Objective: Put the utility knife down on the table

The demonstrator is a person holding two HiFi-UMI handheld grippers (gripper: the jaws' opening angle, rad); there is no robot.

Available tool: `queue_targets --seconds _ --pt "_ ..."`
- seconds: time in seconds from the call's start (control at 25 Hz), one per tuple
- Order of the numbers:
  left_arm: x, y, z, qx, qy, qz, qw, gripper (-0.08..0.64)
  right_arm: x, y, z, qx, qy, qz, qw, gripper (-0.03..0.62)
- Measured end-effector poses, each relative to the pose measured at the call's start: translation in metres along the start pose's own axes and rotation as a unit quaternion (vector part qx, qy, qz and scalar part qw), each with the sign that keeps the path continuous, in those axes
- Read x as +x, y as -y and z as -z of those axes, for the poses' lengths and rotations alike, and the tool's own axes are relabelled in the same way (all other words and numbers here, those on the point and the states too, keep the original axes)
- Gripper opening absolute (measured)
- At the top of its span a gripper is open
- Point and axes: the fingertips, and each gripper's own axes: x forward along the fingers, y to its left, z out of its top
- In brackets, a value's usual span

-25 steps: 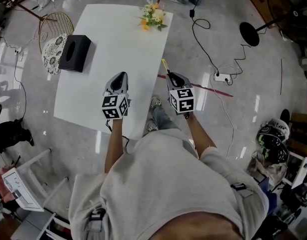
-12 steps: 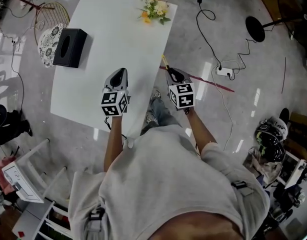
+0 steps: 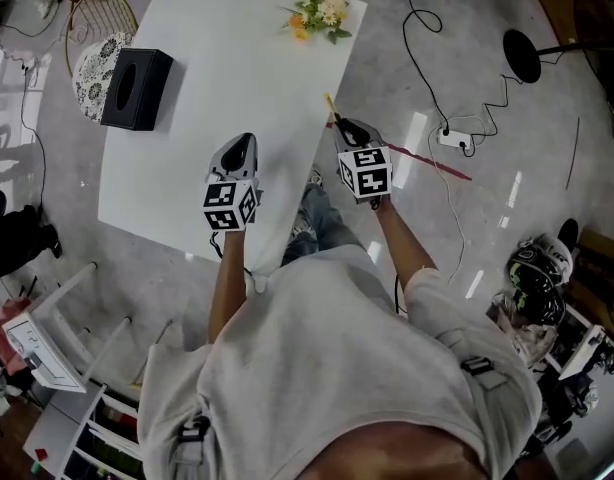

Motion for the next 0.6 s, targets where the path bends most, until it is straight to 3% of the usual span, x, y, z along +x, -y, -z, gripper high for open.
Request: queue_targets --seconds 0.6 --pt "0.005 -0.007 0.005 -0.015 -0.012 -0.016 0.9997 0.026 0.077 0.014 -0.029 -0.035 -0.031 -0.009 0.999 0.083"
